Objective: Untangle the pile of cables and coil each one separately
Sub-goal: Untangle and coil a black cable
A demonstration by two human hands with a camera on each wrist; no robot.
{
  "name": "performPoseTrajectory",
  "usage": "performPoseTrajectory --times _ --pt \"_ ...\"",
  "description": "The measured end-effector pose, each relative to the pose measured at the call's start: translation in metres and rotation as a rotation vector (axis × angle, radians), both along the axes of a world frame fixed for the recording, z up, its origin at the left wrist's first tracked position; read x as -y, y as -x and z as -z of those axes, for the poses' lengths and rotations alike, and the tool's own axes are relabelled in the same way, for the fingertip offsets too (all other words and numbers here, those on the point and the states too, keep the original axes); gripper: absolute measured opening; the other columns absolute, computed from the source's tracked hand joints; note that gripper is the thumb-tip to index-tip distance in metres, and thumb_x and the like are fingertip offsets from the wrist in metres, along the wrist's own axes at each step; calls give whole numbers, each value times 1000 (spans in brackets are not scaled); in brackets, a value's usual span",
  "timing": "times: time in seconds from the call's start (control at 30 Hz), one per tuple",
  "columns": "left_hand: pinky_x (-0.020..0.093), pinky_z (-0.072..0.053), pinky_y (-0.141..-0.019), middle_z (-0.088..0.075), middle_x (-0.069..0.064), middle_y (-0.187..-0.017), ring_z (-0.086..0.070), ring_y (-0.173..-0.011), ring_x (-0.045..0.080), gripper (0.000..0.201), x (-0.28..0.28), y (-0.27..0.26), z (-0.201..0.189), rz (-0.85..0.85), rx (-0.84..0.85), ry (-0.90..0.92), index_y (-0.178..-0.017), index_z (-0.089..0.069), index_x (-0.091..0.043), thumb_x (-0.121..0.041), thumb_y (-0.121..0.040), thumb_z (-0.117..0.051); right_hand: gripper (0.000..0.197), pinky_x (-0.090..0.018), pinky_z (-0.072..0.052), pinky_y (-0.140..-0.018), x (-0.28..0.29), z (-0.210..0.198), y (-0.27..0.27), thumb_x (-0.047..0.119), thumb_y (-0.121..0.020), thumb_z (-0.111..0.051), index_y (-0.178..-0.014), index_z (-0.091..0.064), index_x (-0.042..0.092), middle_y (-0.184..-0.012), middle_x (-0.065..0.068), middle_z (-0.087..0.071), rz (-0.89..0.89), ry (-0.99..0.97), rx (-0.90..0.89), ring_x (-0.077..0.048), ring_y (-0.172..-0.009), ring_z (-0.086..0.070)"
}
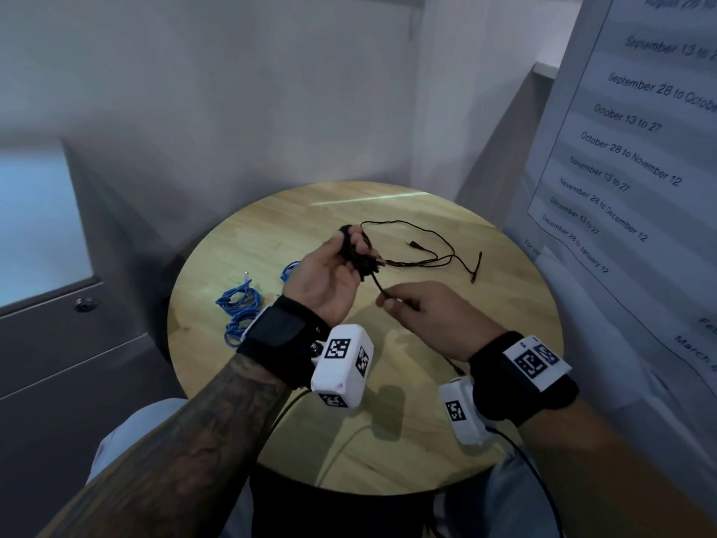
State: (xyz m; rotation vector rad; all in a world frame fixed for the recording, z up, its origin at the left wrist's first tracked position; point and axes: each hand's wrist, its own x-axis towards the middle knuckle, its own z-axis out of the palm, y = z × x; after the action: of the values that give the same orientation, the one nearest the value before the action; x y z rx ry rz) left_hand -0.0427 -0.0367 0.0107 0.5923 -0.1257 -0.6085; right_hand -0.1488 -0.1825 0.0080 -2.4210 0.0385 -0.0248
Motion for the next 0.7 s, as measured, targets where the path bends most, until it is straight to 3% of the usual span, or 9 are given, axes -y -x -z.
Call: performPoseTrajectory --times 0.07,0.17,0.27,0.33,0.37,0.47,0.57,0.63,0.7 --pt "31 -51 -87 -53 4 -82 -54 -75 16 23 -3 -11 3 -98 2 -2 -100 -53 -5 -15 -104 -33 26 -30 -41 -64 -5 1 4 36 -102 -53 -100 -73 19 -67 7 -57 -69 42 -74 -7 -60 -49" --pt "31 -52 -82 -55 7 -82 -53 -78 20 20 -4 -17 8 -214 74 -154 -98 -57 -4 -12 -103 -40 31 -32 -38 -60 -14 -2 9 40 -102 -51 -90 -70 19 -64 3 -53 -161 78 -85 -10 -57 -45" --pt "25 -51 -66 -61 6 -74 -57 -69 14 17 -1 -1 15 -290 507 -578 -95 -66 -1 -6 -99 -50 25 -32 -44 -62 -14 -15 10 34 -100 -57 -90 -71 16 -69 3 -61 -136 22 85 -10 -61 -51" --pt "17 -47 -64 -63 0 -71 -56 -63 3 17 1 11 17 -213 796 -808 -94 -70 -4 -6 -98 -54 16 -22 -42 -61 -10 -22 10 25 -98 -63 -87 -72 19 -69 9 -63 -64 -72 232 -6 -62 -53" --pt "15 -45 -62 -62 -1 -70 -55 -60 1 20 1 17 16 -139 860 -844 -90 -69 -6 -8 -99 -51 15 -19 -42 -61 -5 -25 9 21 -97 -64 -85 -72 19 -72 11 -66 -17 -98 301 -5 -64 -56" --pt "18 -43 -61 -58 9 -75 -53 -63 12 33 3 28 9 95 780 -753 -91 -63 -3 -16 -106 -36 13 -13 -40 -63 14 -21 3 17 -94 -68 -82 -69 19 -71 18 -65 126 -121 420 -1 -65 -57" --pt "26 -45 -69 -54 6 -73 -49 -63 15 32 8 33 5 215 697 -672 -95 -61 0 -15 -106 -35 11 -22 -46 -66 29 -12 -2 21 -92 -71 -82 -68 18 -74 10 -66 213 -200 412 -4 -67 -56" --pt "32 -46 -71 -52 4 -67 -46 -60 16 32 8 33 3 255 538 -560 -93 -61 1 -14 -105 -35 13 -24 -46 -71 32 -8 -4 22 -96 -66 -84 -69 17 -78 5 -67 189 -228 392 -10 -72 -58" --pt "33 -46 -72 -48 3 -64 -43 -58 16 34 6 32 1 302 329 -365 -93 -60 1 -16 -104 -33 19 -25 -43 -69 29 -2 -6 24 -101 -58 -87 -69 17 -77 10 -66 167 -202 349 -8 -72 -56"
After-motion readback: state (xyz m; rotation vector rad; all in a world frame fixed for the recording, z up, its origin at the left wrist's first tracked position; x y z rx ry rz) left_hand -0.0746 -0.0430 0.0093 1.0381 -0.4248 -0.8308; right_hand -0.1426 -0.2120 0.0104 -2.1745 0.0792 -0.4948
